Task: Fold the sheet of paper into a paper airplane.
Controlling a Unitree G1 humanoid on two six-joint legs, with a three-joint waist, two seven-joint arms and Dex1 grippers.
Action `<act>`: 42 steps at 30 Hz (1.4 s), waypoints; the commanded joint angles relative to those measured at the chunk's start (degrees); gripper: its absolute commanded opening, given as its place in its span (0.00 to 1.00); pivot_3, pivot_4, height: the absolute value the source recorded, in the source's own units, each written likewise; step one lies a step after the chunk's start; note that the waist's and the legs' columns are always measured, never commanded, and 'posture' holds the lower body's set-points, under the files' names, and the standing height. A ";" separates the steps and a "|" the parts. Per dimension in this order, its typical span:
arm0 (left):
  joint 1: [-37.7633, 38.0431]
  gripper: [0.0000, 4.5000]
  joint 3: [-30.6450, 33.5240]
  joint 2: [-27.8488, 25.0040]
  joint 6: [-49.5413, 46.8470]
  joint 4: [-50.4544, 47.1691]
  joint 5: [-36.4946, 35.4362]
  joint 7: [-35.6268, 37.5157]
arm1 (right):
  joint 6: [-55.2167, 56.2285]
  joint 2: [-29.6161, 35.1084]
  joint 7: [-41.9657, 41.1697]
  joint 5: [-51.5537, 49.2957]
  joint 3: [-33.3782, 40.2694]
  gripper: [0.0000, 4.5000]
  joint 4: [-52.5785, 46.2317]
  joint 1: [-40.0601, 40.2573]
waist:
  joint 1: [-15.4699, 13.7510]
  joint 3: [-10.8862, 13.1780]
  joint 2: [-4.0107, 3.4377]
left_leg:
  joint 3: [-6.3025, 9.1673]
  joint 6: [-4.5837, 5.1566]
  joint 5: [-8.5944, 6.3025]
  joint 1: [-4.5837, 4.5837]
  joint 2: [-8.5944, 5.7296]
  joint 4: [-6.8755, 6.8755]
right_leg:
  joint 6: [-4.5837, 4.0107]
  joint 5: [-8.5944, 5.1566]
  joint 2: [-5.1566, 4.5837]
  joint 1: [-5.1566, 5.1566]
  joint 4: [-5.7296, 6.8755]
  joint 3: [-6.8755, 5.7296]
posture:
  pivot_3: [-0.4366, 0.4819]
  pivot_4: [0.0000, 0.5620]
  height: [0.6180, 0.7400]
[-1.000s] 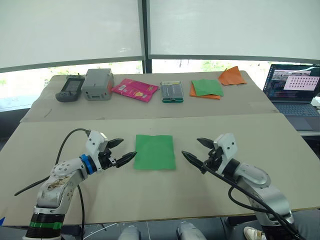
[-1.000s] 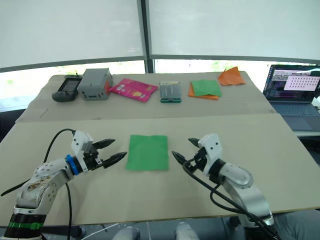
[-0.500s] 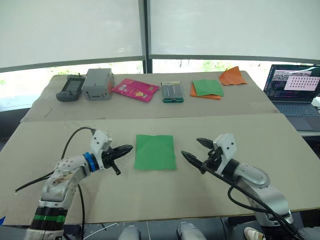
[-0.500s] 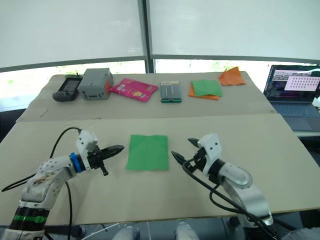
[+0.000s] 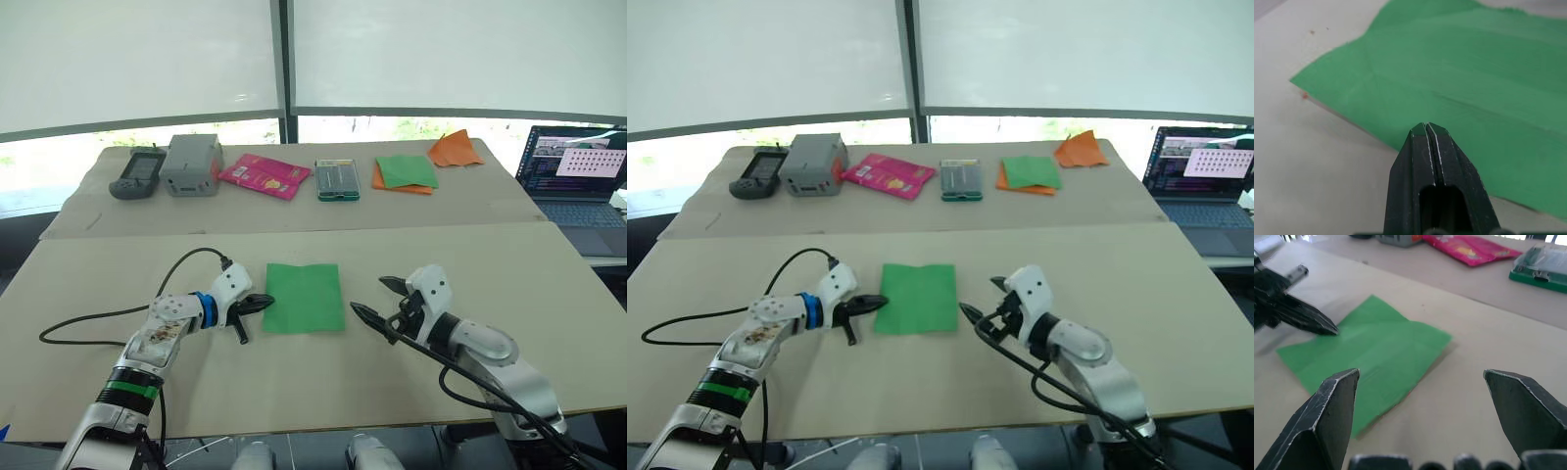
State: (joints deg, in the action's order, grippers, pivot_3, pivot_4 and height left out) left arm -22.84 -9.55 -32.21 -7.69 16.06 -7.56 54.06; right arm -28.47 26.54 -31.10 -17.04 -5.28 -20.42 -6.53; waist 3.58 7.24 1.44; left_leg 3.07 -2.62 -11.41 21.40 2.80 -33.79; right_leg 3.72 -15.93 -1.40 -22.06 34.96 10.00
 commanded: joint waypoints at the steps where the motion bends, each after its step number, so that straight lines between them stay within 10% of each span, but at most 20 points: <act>1: -1.13 0.00 -1.17 0.59 1.15 1.17 2.07 0.11 | -1.85 0.46 0.23 1.01 -0.51 1.00 0.53 -1.69 | -0.12 -0.01 0.00 | 0.00 0.00 0.00 0.00 0.00 -0.01 | 0.00 0.00 0.00 0.01 0.00 0.00 | 0.48 0.27 1.00; 15: 0.48 0.00 -2.64 0.26 2.75 1.06 4.71 1.12 | -3.56 1.23 -2.30 4.35 -4.28 0.00 4.45 -5.19 | -0.09 -0.18 -0.24 | 0.01 0.00 0.00 -0.01 0.00 -0.01 | 0.04 0.02 0.01 0.05 0.02 0.00 | 0.48 0.27 1.00; 42: 2.38 0.00 -2.08 -0.68 0.62 -1.60 4.93 0.57 | -1.05 -7.63 -5.28 6.74 -9.33 0.00 15.39 -14.53 | 0.43 -0.56 -0.29 | 0.06 0.02 -0.01 -0.08 0.02 -0.01 | 0.07 0.01 0.09 0.07 0.11 0.00 | 0.48 0.27 1.00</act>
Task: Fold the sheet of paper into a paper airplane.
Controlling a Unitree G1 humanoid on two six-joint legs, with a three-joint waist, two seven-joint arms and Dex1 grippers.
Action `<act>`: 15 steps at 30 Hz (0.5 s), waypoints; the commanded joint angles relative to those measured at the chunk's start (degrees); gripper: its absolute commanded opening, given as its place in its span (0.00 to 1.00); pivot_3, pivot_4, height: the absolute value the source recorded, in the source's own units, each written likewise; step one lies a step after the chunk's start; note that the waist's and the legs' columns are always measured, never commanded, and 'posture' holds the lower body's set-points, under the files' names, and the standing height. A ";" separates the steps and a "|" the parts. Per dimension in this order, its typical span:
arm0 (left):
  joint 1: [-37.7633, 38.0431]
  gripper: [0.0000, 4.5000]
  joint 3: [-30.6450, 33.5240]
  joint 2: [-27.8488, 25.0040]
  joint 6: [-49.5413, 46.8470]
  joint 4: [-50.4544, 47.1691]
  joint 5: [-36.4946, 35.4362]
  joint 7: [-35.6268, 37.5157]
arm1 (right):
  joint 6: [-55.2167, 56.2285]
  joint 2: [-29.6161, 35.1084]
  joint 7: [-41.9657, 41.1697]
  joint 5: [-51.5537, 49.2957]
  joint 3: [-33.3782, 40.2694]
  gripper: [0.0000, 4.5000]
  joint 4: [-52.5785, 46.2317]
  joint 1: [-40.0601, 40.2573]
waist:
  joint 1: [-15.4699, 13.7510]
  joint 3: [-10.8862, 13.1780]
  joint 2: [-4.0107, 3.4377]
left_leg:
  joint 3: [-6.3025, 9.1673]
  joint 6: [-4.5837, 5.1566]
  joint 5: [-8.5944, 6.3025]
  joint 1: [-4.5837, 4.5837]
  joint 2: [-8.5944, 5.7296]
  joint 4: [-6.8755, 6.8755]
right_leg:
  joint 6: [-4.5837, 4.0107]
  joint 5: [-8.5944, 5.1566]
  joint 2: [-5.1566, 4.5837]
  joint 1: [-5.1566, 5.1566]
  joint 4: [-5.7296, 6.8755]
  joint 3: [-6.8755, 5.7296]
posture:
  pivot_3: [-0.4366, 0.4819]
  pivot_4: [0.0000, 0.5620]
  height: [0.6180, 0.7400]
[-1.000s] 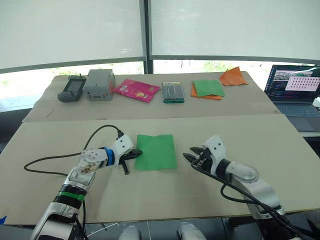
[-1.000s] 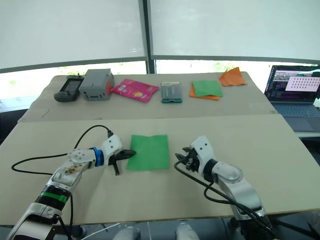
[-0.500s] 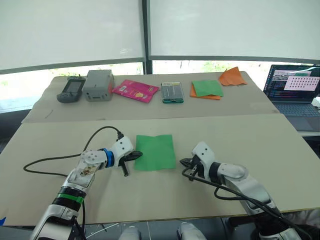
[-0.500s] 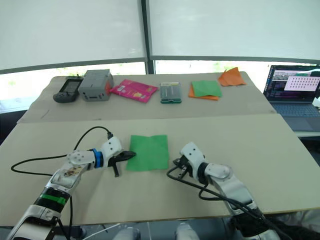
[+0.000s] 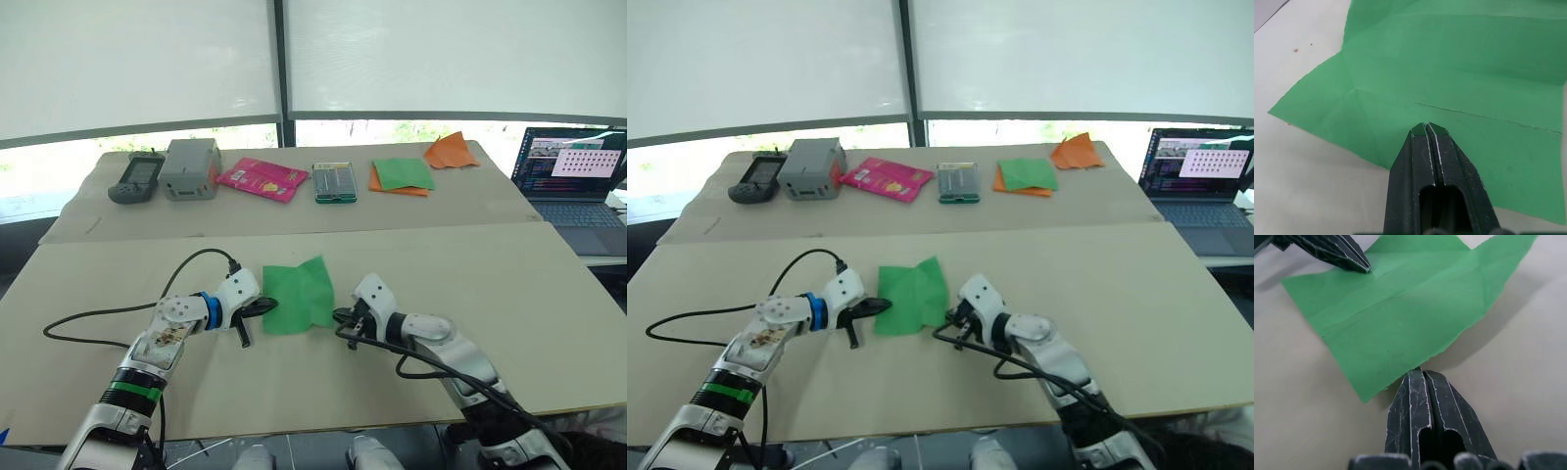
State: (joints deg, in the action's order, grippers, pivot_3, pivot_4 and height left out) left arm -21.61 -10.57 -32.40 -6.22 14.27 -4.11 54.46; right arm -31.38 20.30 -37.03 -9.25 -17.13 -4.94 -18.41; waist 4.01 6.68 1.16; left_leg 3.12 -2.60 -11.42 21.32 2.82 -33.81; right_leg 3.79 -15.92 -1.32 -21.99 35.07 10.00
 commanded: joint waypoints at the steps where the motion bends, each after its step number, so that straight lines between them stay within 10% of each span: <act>1: 1.15 0.00 -1.07 -0.53 -0.83 0.18 1.51 0.20 | 1.99 -1.91 0.63 -1.37 3.00 0.00 0.02 -3.09 | 0.00 0.00 -0.01 | 0.00 0.00 0.00 0.02 0.00 0.00 | 0.03 0.02 0.00 0.00 0.01 0.00 | 0.48 0.27 1.00; 15: 1.43 0.00 -0.98 -1.27 -1.49 -1.02 1.41 0.52 | 2.62 -9.31 -0.14 0.01 -2.01 0.00 3.70 -7.44 | 0.05 -0.02 -0.04 | 0.02 0.00 0.00 0.05 0.00 0.01 | 0.38 0.20 0.01 -0.06 0.02 0.00 | 0.48 0.27 1.00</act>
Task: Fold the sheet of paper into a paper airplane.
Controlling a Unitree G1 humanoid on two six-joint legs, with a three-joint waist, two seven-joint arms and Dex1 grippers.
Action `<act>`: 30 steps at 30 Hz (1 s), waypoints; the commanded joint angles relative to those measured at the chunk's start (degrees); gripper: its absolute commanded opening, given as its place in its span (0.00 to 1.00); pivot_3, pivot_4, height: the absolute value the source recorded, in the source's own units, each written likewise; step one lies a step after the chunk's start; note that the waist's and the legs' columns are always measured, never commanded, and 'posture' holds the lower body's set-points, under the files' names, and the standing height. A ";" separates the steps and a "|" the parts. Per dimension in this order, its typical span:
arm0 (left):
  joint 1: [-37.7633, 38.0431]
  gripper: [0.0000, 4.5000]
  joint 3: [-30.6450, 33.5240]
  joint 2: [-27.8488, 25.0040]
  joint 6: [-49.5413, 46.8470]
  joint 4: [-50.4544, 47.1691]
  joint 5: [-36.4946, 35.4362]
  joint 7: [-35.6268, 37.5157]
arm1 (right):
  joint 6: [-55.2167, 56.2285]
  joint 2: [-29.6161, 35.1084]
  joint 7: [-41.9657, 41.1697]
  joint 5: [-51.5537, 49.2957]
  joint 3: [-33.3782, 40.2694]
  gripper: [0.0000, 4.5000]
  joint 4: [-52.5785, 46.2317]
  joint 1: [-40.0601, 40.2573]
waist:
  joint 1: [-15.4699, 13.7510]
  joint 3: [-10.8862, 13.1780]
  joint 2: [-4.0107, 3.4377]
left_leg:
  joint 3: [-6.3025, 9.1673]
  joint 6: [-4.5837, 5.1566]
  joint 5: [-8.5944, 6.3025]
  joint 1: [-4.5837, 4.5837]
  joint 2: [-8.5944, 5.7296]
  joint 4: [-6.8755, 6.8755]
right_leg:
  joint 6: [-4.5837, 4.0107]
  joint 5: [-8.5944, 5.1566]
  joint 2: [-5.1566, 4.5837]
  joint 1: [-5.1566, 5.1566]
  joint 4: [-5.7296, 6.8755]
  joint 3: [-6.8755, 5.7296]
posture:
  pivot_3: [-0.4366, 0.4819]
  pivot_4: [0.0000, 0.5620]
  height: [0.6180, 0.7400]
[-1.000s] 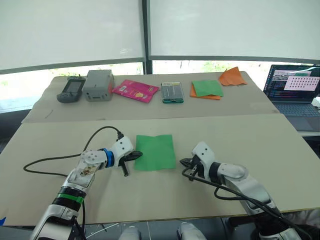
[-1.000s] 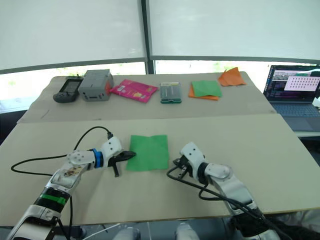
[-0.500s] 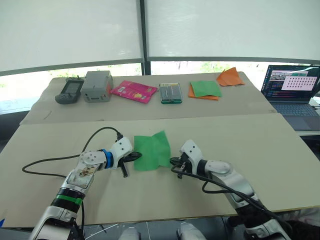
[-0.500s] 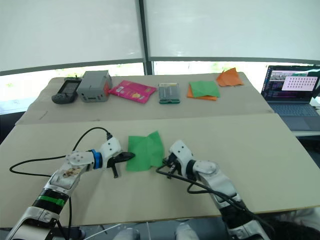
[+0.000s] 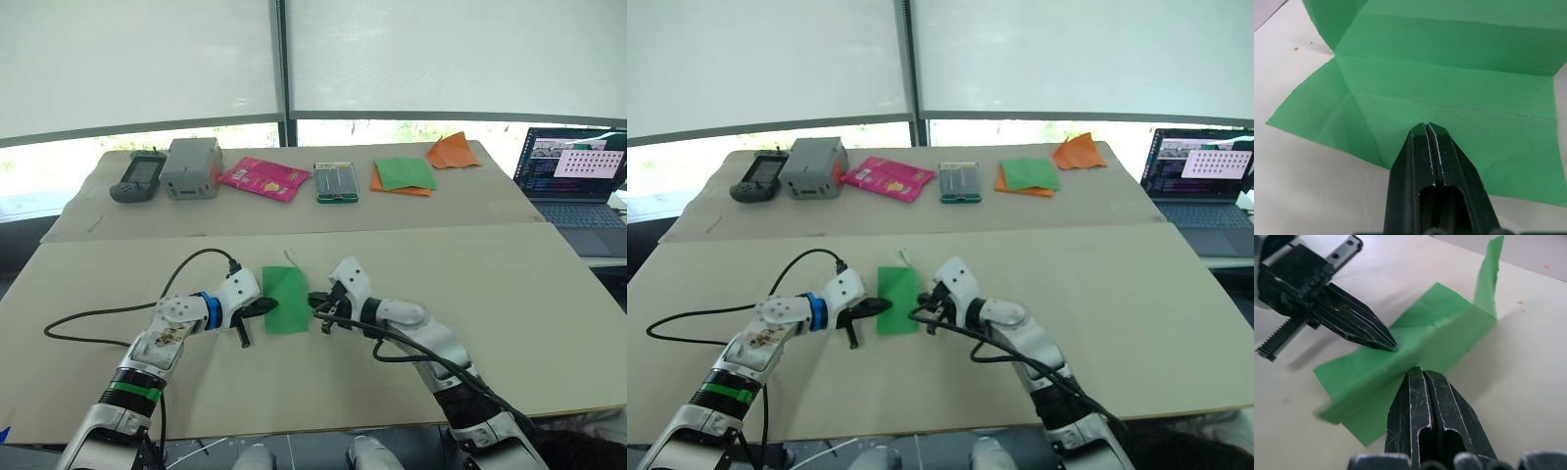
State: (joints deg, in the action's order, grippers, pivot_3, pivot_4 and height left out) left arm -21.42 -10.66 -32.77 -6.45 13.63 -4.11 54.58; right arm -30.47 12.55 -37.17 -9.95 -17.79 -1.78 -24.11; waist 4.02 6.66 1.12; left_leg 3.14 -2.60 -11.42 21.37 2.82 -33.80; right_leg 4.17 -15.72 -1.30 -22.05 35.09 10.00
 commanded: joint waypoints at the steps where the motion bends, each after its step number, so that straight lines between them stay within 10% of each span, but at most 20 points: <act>1: 1.32 0.00 -0.84 -1.00 -1.36 -0.56 1.36 0.39 | 1.82 -2.15 0.11 1.00 -1.72 0.00 1.37 -2.17 | 0.05 0.00 0.00 | 0.00 0.00 0.00 0.00 0.01 0.00 | 0.00 0.00 0.00 0.00 0.01 0.00 | 0.48 0.27 1.00; 15: 2.78 0.00 2.48 -4.32 -3.30 -4.15 -0.40 0.25 | -0.90 -4.99 0.35 5.49 -5.05 0.00 12.80 -5.49 | 0.41 -0.03 -0.04 | 0.00 0.00 0.00 -0.04 0.04 0.04 | -0.02 -0.01 0.04 -0.03 0.08 0.00 | 0.48 0.27 1.00; 24: 1.59 0.00 15.56 -9.39 -17.15 -12.74 -18.60 7.93 | -1.17 -6.08 0.48 6.28 -5.26 0.00 14.58 -6.13 | 1.42 -0.01 -0.04 | 0.07 0.00 0.00 0.02 0.06 0.04 | -0.03 -0.02 0.04 -0.06 0.09 -0.03 | 0.48 0.27 1.00; 30: -1.03 0.00 10.78 -5.20 -16.15 -8.75 -16.63 7.24 | -1.02 -7.08 0.58 6.55 -5.16 0.00 15.52 -6.26 | 1.57 -0.03 -0.07 | 0.07 0.00 0.00 -0.04 0.05 0.04 | -0.03 -0.03 0.04 -0.01 0.09 -0.05 | 0.48 0.27 1.00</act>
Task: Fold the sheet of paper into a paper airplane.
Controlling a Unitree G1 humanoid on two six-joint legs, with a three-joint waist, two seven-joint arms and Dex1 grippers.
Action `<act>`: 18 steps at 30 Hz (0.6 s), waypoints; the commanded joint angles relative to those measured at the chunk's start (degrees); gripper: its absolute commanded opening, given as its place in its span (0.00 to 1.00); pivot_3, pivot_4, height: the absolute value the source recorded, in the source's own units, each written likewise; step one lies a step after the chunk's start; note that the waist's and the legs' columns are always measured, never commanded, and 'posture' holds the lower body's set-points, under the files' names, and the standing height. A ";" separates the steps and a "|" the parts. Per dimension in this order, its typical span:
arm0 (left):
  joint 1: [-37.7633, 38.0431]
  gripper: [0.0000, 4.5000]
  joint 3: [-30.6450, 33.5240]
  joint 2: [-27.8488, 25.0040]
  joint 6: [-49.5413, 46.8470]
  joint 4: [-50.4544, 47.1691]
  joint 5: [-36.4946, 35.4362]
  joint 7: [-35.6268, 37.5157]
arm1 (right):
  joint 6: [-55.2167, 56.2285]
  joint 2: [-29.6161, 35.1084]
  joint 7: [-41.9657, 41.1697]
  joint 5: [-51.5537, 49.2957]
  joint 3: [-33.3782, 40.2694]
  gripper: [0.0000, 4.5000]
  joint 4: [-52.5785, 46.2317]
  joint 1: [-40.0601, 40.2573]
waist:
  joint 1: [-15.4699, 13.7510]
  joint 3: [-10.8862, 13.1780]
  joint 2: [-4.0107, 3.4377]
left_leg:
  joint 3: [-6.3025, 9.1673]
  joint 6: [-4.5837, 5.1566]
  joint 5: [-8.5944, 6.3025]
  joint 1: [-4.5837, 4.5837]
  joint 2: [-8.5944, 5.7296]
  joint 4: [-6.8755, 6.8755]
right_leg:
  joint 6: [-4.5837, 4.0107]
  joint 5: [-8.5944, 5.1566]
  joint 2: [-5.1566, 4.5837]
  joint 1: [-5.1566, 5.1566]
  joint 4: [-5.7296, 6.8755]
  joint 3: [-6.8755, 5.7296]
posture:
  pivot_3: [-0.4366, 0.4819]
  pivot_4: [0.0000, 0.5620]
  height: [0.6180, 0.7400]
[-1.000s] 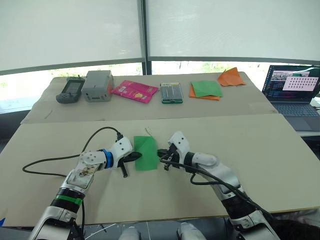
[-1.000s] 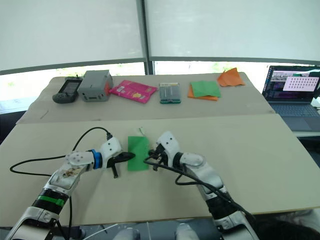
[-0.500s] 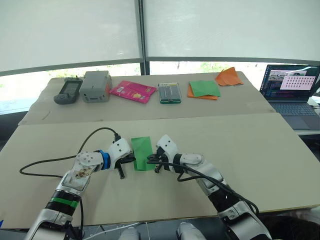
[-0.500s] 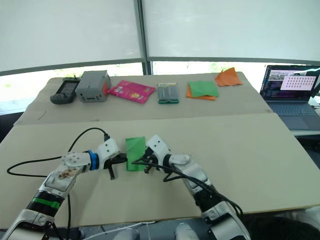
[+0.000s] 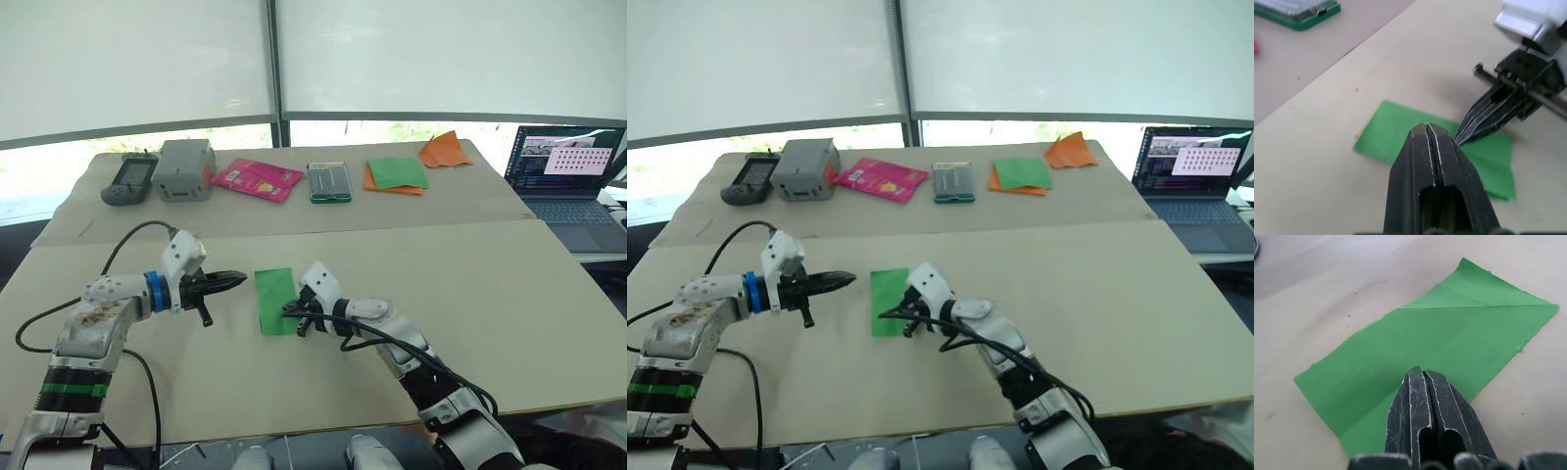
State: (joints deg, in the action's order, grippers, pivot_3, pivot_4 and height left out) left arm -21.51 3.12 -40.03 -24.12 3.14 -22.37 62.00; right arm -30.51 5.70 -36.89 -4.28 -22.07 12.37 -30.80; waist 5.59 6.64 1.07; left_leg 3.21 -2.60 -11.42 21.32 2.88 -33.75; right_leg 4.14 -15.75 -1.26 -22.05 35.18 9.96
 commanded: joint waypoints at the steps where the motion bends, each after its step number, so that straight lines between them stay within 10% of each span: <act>1: -1.21 0.00 -4.07 2.95 2.18 3.11 2.68 -0.62 | -1.01 -0.36 0.32 0.95 -0.84 0.00 1.34 0.50 | 0.01 -0.02 -0.03 | 0.00 0.00 0.00 0.00 0.00 0.00 | 0.00 0.00 0.00 0.01 -0.01 0.00 | 0.48 0.27 1.00; 18: -2.02 0.00 -13.73 5.80 18.46 18.80 17.32 -0.95 | -0.31 1.13 -1.55 -0.33 1.36 0.00 -3.05 1.50 | -0.22 -0.09 -0.11 | 0.05 0.00 0.00 0.04 -0.01 -0.02 | 0.01 0.00 0.03 0.03 -0.03 0.00 | 0.48 0.27 1.00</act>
State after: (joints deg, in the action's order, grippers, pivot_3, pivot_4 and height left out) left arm -24.22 -8.82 -34.22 -6.00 20.58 -7.05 60.96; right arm -31.25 6.31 -37.53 -3.71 -21.42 10.11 -29.46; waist 5.37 6.55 0.96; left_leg 3.26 -2.60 -11.42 21.36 2.86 -33.78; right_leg 4.16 -15.75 -1.23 -22.02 35.14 9.96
